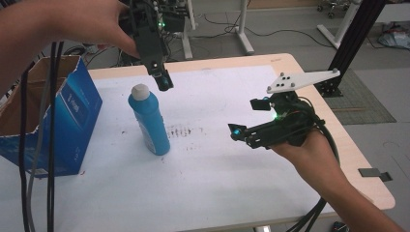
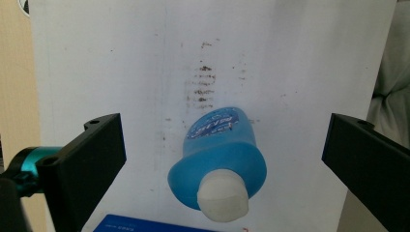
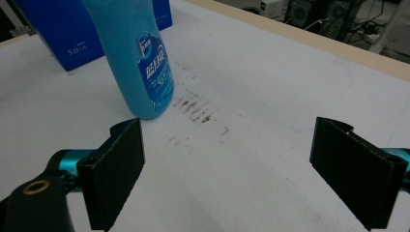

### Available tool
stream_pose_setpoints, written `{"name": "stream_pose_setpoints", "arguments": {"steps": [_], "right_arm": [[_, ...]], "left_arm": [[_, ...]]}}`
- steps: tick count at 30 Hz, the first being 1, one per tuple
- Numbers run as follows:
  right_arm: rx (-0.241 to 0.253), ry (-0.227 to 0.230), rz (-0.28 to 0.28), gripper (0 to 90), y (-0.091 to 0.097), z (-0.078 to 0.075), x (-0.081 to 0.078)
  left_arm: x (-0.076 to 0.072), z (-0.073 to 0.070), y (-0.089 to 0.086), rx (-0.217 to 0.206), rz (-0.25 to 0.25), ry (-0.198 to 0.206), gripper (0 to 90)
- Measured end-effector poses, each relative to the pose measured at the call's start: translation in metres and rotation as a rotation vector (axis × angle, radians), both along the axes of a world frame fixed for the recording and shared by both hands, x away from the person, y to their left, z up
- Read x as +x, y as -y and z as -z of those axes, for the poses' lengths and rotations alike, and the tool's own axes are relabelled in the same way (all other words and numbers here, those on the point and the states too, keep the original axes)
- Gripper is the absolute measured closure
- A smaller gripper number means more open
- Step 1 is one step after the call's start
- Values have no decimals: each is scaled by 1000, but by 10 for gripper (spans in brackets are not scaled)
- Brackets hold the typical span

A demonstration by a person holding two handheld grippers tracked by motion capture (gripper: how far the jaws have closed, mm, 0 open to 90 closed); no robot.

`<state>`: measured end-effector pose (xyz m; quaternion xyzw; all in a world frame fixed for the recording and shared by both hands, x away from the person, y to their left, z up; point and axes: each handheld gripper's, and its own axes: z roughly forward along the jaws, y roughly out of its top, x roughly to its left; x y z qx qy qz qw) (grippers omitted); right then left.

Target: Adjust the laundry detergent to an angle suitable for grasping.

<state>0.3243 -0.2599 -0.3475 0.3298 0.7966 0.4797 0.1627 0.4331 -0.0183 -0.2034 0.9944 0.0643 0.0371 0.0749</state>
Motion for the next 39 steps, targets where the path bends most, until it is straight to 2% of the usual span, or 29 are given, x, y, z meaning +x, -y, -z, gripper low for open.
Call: {"name": "stream_pose_setpoints", "arguments": {"steps": [3,6,13,21,23,29,39], "right_arm": [[6,11,21,115,-2,2,-1],[54,10,71,115,-6,4,-3],[49,31,125,115,-20,11,-8],[36,50,137,115,-34,12,-12],[40,58,142,115,-41,11,-13],[29,70,143,114,-54,10,-15],[16,75,139,114,-76,11,-17]], "left_arm": [[-2,-1,-1,1,2,-2,17],[-6,-1,-3,5,8,-6,16],[-11,-6,-10,9,5,-10,17],[-18,-9,-22,22,-3,-10,17],[-23,-6,-34,27,-16,-13,17],[-29,-7,-51,22,-33,-10,17],[-35,-6,-71,20,-53,1,17]]}}
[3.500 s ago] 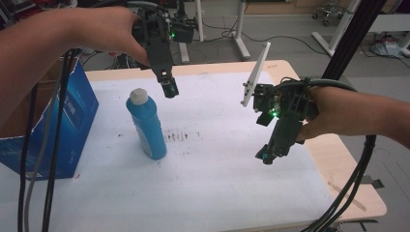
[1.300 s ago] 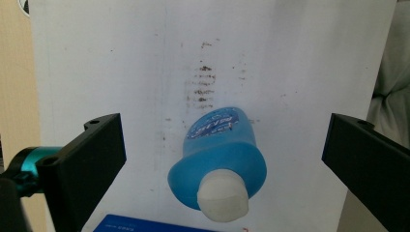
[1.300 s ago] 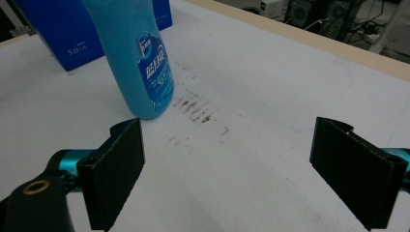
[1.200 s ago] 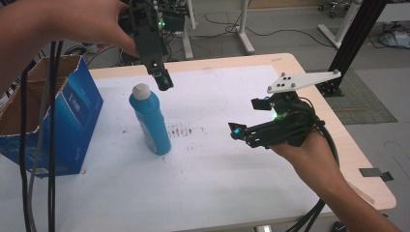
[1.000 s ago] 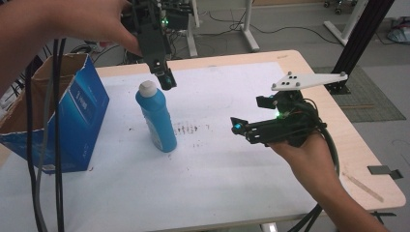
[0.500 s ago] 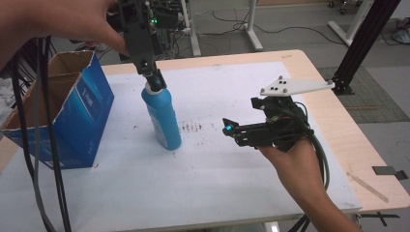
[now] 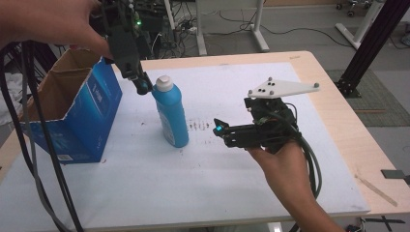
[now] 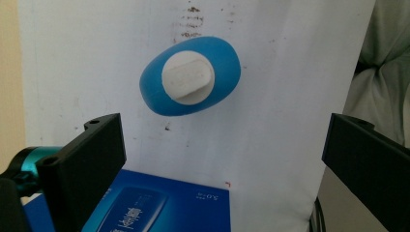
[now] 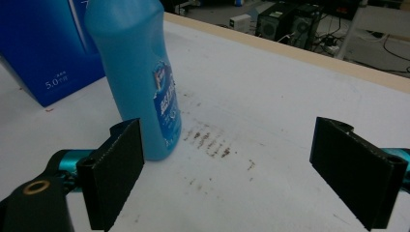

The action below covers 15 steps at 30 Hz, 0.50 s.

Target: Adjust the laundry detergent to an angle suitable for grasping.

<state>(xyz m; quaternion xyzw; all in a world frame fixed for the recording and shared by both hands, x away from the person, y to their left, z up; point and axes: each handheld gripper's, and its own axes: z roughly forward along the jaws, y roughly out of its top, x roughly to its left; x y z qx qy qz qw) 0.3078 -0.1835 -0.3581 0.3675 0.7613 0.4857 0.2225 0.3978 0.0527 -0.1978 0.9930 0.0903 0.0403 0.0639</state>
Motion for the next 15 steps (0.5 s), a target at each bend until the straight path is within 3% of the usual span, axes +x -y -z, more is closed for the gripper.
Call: {"name": "stream_pose_setpoints", "arguments": {"steps": [15], "right_arm": [[-7,13,-23,114,-43,3,0]], "left_arm": [[-6,7,-24,5,-18,-2,17]]}}
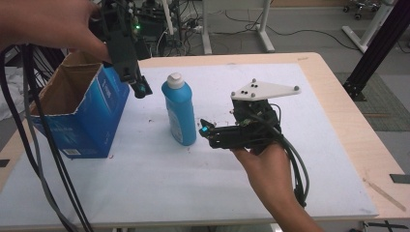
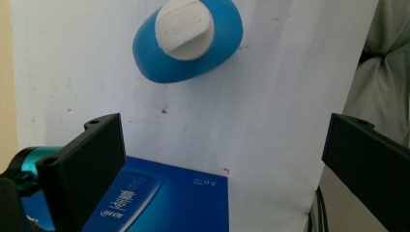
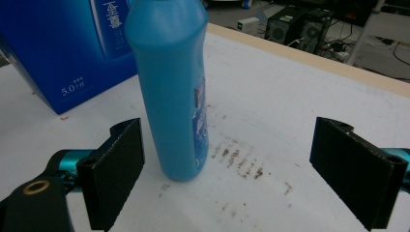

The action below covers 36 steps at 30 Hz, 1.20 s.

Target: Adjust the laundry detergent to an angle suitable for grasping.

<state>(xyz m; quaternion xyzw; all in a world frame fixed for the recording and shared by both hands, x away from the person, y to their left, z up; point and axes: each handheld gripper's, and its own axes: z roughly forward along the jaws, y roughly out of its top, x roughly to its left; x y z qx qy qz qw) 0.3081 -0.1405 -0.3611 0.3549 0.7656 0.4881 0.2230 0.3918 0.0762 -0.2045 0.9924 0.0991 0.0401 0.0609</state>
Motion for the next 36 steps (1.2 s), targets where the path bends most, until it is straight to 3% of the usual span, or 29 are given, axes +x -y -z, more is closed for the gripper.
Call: {"name": "stream_pose_setpoints", "arguments": {"steps": [26,36], "right_arm": [[15,-27,26,114,-45,13,6],[12,-49,32,114,-62,23,16]], "left_arm": [[-4,4,-19,13,-21,-16,17],[-5,6,-24,7,-24,-14,17]]}}
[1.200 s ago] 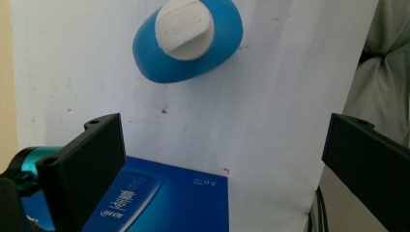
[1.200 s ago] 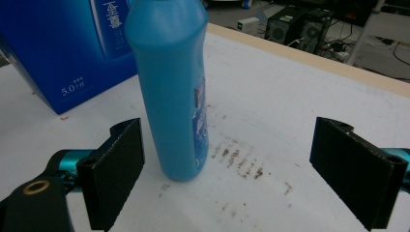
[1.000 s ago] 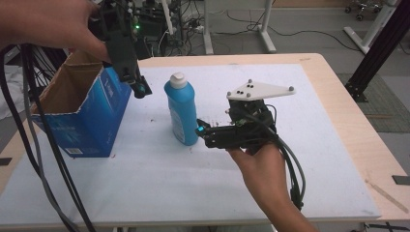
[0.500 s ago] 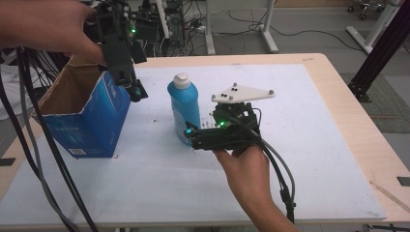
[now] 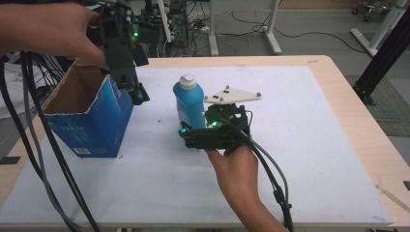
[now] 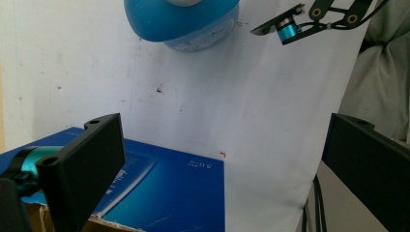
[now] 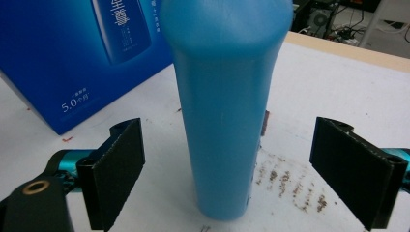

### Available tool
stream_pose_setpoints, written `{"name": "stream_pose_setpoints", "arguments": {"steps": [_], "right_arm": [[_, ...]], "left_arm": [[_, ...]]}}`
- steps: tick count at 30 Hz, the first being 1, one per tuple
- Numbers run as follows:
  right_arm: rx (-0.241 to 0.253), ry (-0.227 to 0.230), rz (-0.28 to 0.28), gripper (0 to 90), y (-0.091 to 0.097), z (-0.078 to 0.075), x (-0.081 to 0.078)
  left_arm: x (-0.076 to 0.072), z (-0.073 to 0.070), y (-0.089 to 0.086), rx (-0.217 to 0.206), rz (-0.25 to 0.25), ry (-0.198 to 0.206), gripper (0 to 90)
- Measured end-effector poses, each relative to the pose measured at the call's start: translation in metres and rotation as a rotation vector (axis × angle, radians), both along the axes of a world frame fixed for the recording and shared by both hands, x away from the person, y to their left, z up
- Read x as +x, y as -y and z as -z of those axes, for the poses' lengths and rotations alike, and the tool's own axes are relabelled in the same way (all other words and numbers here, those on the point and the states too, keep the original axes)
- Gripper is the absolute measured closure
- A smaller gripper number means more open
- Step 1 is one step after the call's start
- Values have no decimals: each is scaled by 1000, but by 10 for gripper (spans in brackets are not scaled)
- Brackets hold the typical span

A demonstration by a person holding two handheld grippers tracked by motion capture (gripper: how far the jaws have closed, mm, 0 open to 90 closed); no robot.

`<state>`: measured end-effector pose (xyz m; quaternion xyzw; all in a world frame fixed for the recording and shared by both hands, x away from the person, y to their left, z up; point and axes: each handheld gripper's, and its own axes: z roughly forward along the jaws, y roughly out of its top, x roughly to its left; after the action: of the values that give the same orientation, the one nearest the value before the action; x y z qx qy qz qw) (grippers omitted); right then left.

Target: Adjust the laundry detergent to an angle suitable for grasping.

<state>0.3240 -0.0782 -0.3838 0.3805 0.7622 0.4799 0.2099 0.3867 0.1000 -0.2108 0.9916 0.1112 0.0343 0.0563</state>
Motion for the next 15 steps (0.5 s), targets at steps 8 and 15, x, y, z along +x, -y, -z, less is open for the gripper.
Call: {"name": "stream_pose_setpoints", "arguments": {"steps": [8,15], "right_arm": [[-11,-19,9,114,-9,5,9],[-11,-16,8,114,-16,6,14]], "left_arm": [[2,1,0,-3,2,1,17],[3,3,-1,-4,-1,-3,17]]}}
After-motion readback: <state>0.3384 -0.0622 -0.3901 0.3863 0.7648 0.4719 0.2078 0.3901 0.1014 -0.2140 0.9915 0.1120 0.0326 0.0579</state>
